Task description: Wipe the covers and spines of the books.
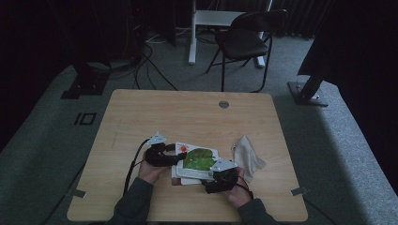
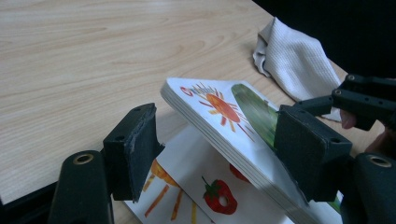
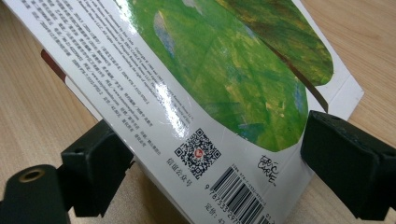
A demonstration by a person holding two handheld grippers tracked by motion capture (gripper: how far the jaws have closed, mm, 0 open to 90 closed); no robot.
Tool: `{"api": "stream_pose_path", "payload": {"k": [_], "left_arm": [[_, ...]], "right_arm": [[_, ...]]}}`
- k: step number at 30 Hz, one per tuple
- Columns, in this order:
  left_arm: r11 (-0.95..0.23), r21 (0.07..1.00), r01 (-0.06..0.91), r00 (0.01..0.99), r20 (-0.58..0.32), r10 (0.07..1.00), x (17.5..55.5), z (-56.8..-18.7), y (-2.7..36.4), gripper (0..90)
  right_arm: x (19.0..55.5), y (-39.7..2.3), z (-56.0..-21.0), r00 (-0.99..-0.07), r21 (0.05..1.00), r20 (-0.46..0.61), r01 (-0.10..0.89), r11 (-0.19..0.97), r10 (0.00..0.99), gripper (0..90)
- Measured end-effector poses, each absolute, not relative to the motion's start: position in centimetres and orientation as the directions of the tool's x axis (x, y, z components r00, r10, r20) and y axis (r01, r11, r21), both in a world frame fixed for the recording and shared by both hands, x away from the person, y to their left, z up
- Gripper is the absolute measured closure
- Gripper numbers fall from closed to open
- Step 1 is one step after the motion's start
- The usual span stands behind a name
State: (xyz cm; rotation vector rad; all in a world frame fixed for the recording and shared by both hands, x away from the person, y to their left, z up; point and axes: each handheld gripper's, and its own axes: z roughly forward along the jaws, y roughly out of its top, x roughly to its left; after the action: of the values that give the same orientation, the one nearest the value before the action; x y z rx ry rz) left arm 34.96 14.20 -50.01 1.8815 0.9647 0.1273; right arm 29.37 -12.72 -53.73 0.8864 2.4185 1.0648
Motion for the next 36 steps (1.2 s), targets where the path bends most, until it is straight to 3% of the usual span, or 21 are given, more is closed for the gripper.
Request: {"api": "stream_pose_path", "payload": {"k": [36], "left_arm": [[-0.273,0.800,0.535,0.743,-0.291,0.603,34.57,-49.42,13.68,47.6]], "right_arm": [[29.38,-12.74,-53.78,-0.740,0.760,-0.062,0.400,0.512,0.670,9.7]]}}
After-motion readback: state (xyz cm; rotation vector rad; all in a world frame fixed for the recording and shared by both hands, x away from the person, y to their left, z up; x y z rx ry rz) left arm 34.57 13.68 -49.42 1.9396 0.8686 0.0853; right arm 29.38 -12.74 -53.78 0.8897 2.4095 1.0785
